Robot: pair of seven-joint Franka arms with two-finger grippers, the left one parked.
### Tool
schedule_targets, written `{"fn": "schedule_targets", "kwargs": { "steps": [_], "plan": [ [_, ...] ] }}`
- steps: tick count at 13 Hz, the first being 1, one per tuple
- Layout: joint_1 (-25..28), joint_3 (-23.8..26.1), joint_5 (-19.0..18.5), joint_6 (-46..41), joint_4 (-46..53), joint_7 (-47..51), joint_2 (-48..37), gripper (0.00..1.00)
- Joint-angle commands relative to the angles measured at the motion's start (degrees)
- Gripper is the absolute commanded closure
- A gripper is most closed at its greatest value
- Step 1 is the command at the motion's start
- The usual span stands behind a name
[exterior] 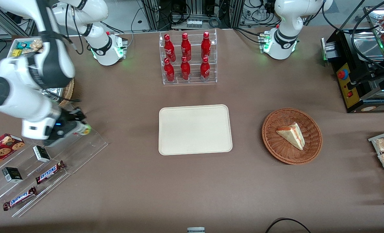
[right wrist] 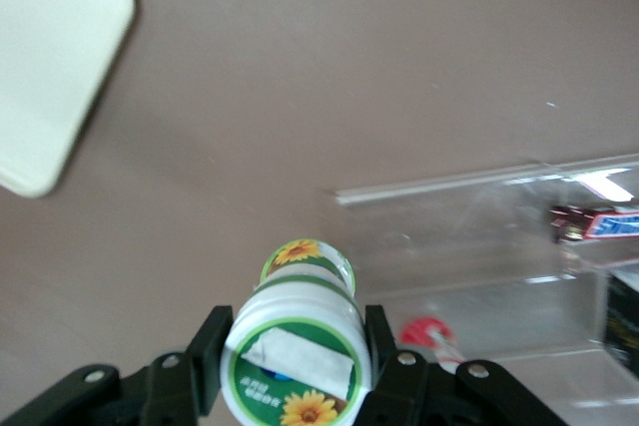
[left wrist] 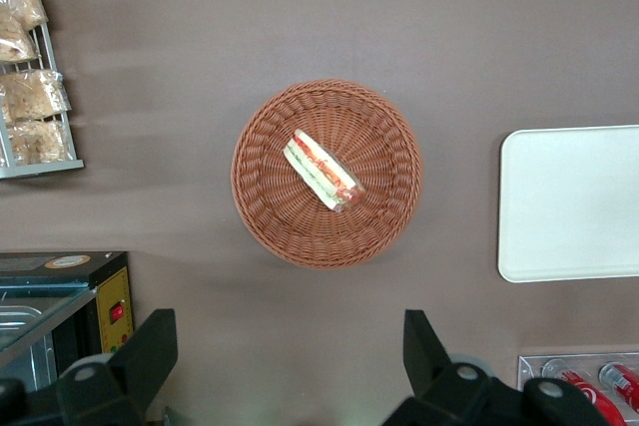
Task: Place green gum on tray
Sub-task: 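Lift the green gum jar off the rack and carry it toward the tray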
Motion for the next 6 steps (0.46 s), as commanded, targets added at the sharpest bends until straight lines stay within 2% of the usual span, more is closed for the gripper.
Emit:
{"fn": "schedule_targets", "kwargs": {
  "steps": [1, 4, 6],
  "plan": [
    [5.69, -0.58, 2.45, -1.76, 6.55, 10.97, 6.13, 1.0],
    [11.33, -0.58, 3.33, -1.24, 11.81, 22.5, 12.54, 1.0],
    [14.66, -0.58, 5.97, -0.54, 15.69, 28.65, 17.46, 1.0]
  ]
}}
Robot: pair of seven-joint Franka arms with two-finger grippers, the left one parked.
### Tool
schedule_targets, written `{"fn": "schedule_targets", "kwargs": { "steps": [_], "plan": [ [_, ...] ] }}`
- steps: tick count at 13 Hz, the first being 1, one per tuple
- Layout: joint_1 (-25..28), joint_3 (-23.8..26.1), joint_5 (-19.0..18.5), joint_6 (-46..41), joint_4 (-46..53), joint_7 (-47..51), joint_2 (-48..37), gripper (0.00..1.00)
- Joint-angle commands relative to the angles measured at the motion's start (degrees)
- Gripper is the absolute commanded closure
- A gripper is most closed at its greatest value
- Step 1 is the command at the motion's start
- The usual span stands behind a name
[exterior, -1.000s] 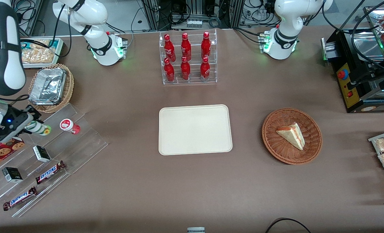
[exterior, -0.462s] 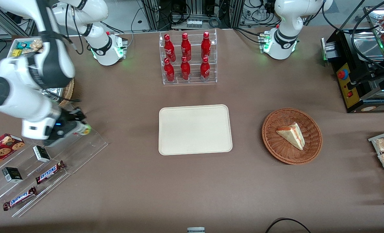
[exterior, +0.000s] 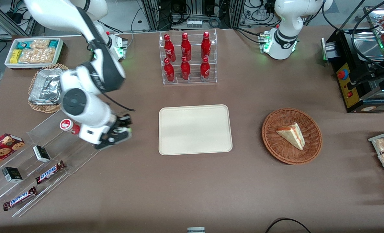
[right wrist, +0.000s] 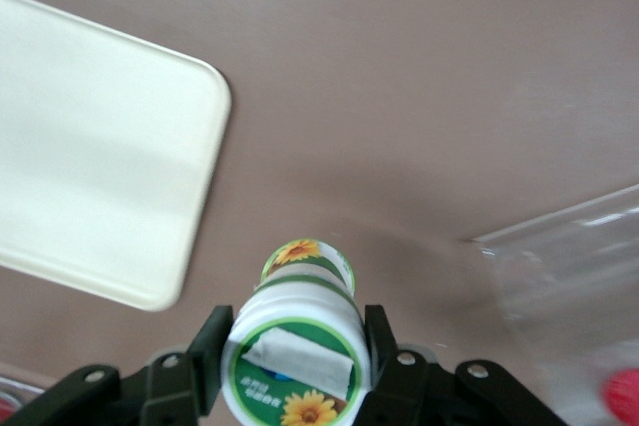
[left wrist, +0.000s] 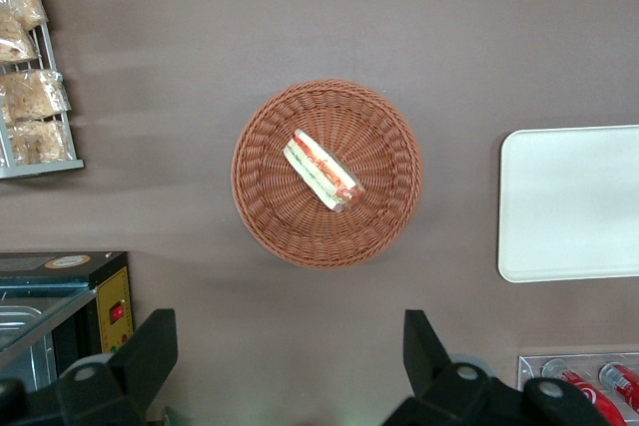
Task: Place green gum on tray
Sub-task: 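Lift the green gum jar off the rack and carry it toward the tray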
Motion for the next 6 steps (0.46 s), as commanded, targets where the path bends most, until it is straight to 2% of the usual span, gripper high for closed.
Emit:
{"fn": "schedule_targets", "kwargs": {
  "steps": [1, 6],
  "plan": [
    [4.1, -0.63, 2.43, 1.0, 8.2, 8.17, 8.14, 1.0],
    [11.93, -0.63, 2.7, 10.49, 12.77, 24.09, 17.02, 1.0]
  ]
}}
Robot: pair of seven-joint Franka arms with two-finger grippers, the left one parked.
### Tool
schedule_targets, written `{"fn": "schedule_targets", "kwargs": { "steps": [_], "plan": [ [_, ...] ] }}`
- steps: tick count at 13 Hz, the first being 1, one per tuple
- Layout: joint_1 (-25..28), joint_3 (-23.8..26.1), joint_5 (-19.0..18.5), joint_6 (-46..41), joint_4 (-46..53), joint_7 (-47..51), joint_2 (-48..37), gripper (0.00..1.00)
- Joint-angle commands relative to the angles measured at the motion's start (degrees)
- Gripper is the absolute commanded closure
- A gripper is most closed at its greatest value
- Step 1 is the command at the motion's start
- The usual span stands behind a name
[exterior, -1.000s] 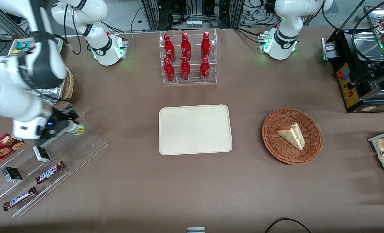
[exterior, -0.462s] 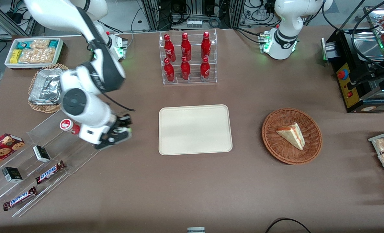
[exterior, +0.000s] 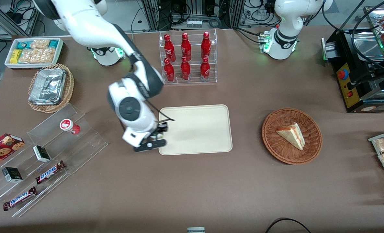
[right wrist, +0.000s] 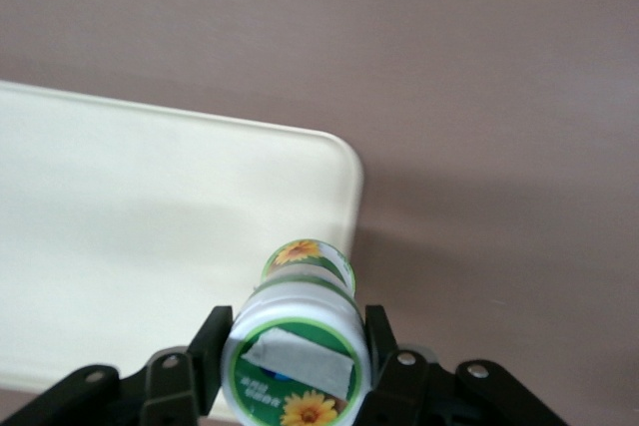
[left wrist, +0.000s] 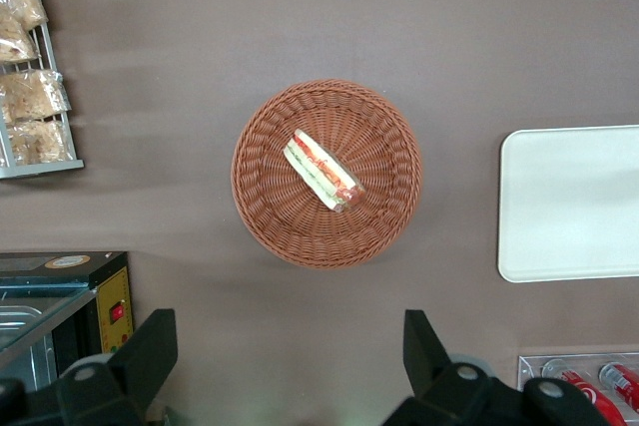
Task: Place green gum on tray
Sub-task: 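Lower the green gum jar onto the cream tray and open the right gripper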
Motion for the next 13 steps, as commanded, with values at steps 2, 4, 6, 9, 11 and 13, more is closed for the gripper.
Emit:
{"fn": "schedule_targets", "kwargs": {
  "steps": [2, 4, 6, 9, 11, 13],
  "plan": [
    [4.01, -0.63, 1.39, 2.68, 7.99, 9.24, 7.64, 1.0],
    [6.3, -0.63, 1.39, 4.69, 9.41, 13.19, 9.76, 1.0],
    [8.32, -0.63, 1.3, 6.8, 9.76, 16.1, 11.25, 1.0],
    [10.17, -0.63, 1.3, 7.6, 9.77, 18.21, 12.58, 1.0],
    [10.44, -0.63, 1.3, 7.95, 9.68, 18.48, 13.19, 1.0],
    [10.53, -0.71, 1.21, 8.21, 9.68, 18.49, 13.63, 1.0]
  ]
}}
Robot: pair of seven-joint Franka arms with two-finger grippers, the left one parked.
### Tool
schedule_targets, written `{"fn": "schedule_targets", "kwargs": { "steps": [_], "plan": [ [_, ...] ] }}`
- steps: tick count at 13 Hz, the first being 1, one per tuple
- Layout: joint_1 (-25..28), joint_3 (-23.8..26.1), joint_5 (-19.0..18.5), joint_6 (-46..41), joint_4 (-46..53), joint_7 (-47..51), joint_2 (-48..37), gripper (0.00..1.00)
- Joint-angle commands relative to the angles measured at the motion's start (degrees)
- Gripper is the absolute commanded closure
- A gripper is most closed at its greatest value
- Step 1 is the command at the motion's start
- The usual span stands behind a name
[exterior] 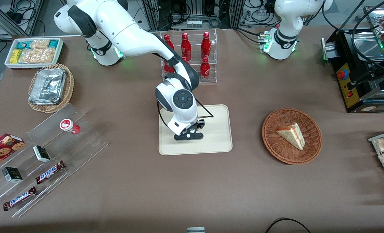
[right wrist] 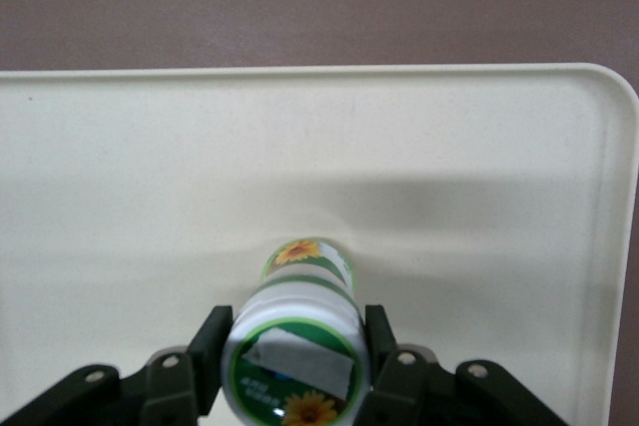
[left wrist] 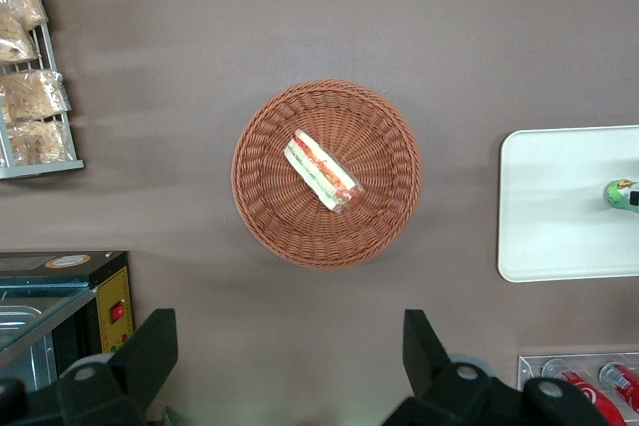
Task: Place green gum on tray
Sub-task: 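Lower the green gum jar onto the cream tray and open the right gripper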
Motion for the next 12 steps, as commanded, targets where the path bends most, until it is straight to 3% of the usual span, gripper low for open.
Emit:
{"fn": "schedule_targets", "kwargs": {
  "steps": [1, 2, 3, 4, 12],
  "plan": [
    [0.23, -0.55, 0.92, 1.19, 2.56, 0.36, 2.26, 0.96],
    [0.23, -0.55, 0.66, 1.98, 2.21, 0.35, 2.35, 0.74],
    [0.23, -0.55, 0.57, 2.08, 2.21, 0.35, 2.7, 0.31],
    [0.23, -0.55, 0.57, 2.08, 2.21, 0.27, 2.7, 0.0],
    [-0.47, -0.55, -2.6, -2.55, 1.08, -6.21, -2.2, 0.0]
  ]
}}
